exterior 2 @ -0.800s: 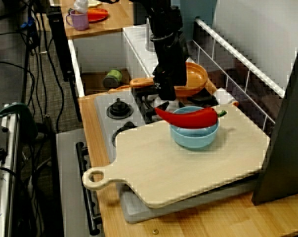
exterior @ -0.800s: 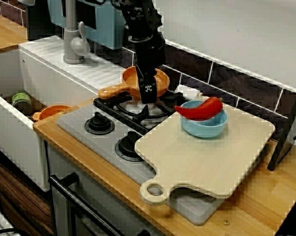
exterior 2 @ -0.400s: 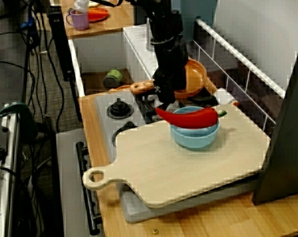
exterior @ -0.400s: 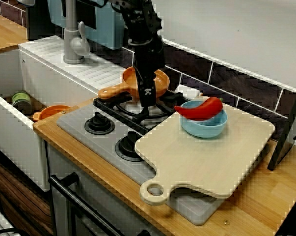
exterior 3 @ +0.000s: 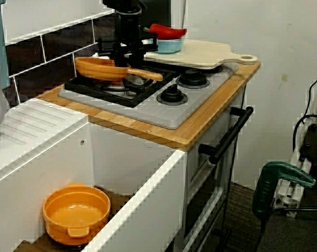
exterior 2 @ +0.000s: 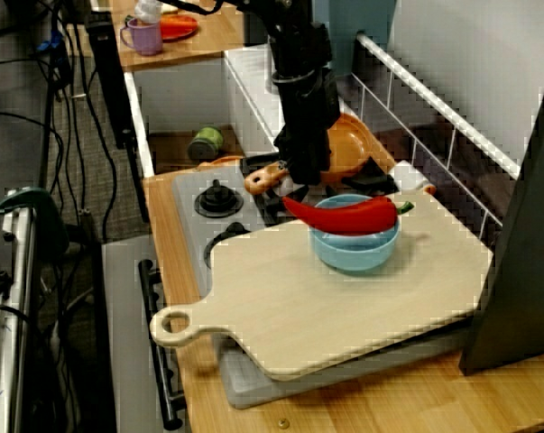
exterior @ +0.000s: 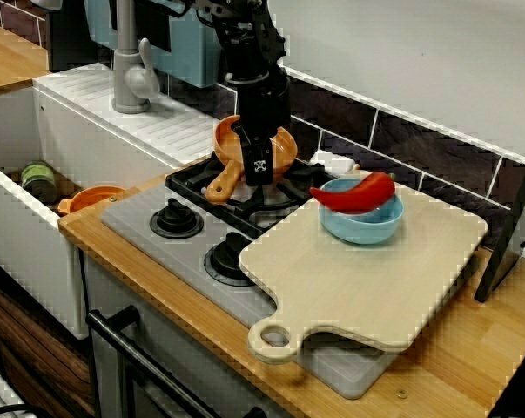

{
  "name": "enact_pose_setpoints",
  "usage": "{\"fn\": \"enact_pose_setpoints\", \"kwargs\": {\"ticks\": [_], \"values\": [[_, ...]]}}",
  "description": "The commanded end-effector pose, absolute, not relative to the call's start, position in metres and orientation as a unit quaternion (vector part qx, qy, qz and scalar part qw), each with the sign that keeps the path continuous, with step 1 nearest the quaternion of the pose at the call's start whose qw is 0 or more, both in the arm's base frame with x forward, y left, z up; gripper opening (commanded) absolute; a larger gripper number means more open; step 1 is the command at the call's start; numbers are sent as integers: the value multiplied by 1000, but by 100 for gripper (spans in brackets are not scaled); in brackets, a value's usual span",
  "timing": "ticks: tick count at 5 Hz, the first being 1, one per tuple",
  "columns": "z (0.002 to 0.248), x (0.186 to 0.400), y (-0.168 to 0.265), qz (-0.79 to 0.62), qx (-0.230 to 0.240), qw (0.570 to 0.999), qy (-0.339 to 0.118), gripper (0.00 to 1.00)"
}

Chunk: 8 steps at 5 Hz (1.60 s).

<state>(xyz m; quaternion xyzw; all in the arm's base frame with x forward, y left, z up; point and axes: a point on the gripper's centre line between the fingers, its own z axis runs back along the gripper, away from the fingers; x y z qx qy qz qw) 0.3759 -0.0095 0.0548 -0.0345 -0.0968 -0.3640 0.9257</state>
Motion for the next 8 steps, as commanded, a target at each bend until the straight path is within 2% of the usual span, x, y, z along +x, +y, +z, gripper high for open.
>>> {"fn": "enact_pose_setpoints", "kwargs": {"ticks": [1, 3, 4, 5, 7, 8], "values": [[79, 380, -5, -360, -40, 925, -114, 0], [104, 372, -6, -392, -75, 909, -118, 0], [127, 369, -10, -415, -88, 894, -146, 0], [140, 366, -18, -432, -87, 881, -174, 0], [147, 360, -34, -461, -103, 857, -207, 0], [147, 352, -42, -472, -92, 852, -209, 0]]}}
